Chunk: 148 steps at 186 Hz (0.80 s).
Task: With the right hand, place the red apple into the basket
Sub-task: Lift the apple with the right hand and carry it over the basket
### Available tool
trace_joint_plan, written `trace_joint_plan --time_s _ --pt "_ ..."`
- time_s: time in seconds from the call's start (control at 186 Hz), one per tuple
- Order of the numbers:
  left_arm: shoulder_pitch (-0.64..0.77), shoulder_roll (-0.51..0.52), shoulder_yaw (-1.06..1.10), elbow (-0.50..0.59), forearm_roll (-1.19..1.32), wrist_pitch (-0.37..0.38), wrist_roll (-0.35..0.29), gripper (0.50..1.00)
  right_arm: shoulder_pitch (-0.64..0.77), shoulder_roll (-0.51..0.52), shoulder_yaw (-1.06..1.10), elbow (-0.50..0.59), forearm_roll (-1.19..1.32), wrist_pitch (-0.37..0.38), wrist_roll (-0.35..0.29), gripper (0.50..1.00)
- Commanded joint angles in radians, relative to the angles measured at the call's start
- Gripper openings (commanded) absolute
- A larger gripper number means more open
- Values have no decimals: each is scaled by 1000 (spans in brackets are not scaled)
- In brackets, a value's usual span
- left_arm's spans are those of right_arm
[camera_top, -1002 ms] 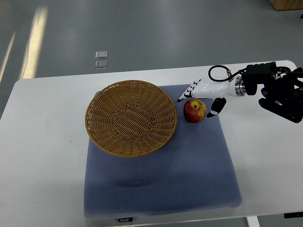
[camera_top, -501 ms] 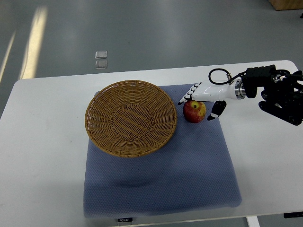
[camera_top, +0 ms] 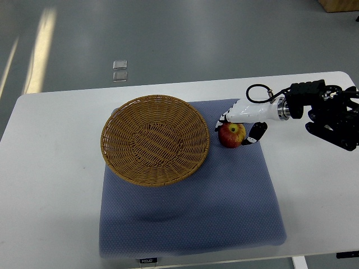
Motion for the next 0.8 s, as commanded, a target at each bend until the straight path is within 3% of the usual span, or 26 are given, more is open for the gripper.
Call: trace_joint_plan --time_s 0.0,0.199,0.555,0.652,0.657,0.792 --pt "0 0 0 0 0 0 0 1000 10 -3 4 0 0 0 0 678" --pt "0 0 0 -1 0 0 0 1000 24 -11 7 -2 0 3 -1 678" --pt "0 0 0 0 0 0 0 1000 170 -3 14 -2 15 9 0 682" --pt "0 0 0 -1 0 0 0 1000 210 32 15 0 17 6 -1 684" --pt "0 0 0 0 0 0 0 1000 223 71 15 0 17 5 -1 684" --pt "0 0 0 0 0 0 0 1000 233 159 15 6 26 -3 -1 686"
